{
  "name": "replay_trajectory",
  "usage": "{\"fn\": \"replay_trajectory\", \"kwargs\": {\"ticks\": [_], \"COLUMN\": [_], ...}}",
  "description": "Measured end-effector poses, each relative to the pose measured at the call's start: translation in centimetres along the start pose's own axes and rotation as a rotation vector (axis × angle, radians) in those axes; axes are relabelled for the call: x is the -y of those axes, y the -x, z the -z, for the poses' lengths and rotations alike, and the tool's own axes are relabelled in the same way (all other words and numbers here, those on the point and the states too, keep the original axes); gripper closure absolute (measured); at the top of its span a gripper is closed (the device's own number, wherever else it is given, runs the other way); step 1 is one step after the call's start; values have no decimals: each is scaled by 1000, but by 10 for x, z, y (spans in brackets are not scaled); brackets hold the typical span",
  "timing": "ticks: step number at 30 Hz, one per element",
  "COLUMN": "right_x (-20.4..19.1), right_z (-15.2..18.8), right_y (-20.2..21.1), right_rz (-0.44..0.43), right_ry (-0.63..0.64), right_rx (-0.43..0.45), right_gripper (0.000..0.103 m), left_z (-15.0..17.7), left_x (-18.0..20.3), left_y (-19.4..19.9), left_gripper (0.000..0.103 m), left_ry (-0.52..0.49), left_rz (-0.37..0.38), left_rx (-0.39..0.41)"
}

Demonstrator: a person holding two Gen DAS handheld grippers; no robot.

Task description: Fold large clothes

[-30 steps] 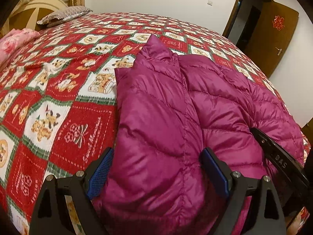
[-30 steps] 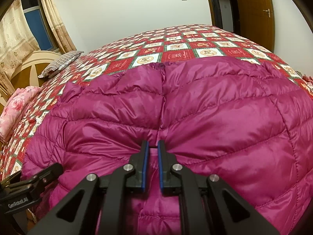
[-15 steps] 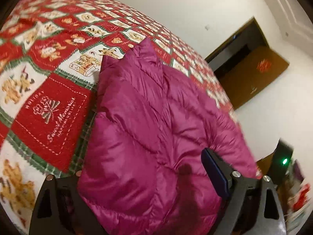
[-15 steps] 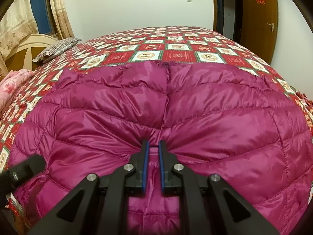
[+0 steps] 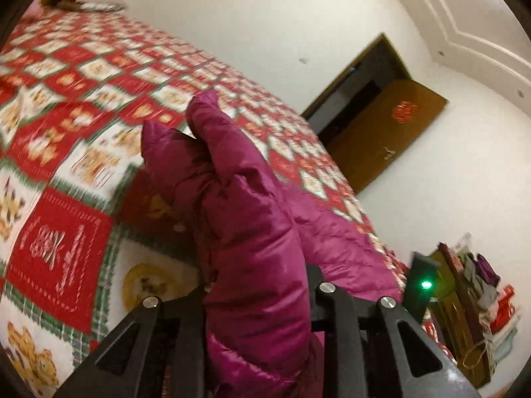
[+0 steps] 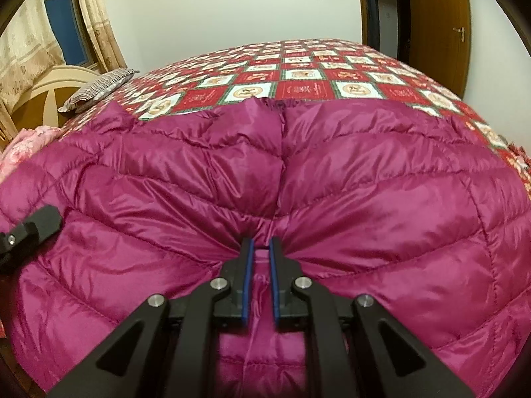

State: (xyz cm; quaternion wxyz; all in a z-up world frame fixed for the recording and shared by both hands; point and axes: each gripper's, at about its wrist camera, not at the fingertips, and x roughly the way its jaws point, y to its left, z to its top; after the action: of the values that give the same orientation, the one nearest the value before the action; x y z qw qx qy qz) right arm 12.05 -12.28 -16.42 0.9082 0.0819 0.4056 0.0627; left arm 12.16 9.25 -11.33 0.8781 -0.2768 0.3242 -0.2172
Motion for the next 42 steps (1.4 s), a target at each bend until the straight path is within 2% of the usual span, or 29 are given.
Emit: {"fn": "replay_trajectory", "kwargs": {"ticks": [4,6,9,12,17,19,22,26,30,34,39,41,42], "right_x": [5,-1,-17,-39,-79,-86,-76,-34,21,65,86,94,95], "right_z": [3,5,10,16,24,24,17,6,4,10,18,19,19], "right_y": [2,3,1,-3,-11,-9,11,47,78,96,107,119,122], "right_rz": [-114,-136,-235,-357,-629,-676,-652,-554,-408,-326,-303,-311,-311], "right_ry": [-104,-112,-146,-179,-252,-260,-234,-252,-294,-363,-397,-410,-419], "right_rx": [-18,-26,-63,-105,-200,-212,-146,-27,59,91,98,99,105], "right_gripper": [92,92,92,92,93,93,93,91,81,78,76,58,37], "left_z": [-4,-5,-9,-15,-24,-23,-17,0,29,56,74,77,78], "left_x": [16,23,32,39,43,48,65,79,99,109,107,105,104], "left_y": [9,16,26,41,57,62,58,31,1,-28,-55,-63,-68], "left_gripper": [84,85,85,85,85,85,85,85,85,85,85,85,85], "left_ry": [-50,-81,-140,-199,-271,-309,-389,-473,-574,-657,-699,-707,-706], "left_rz": [54,68,76,76,47,43,43,45,47,17,3,4,6], "left_rx": [2,6,17,28,41,54,52,-8,-92,-175,-251,-272,-284]}}
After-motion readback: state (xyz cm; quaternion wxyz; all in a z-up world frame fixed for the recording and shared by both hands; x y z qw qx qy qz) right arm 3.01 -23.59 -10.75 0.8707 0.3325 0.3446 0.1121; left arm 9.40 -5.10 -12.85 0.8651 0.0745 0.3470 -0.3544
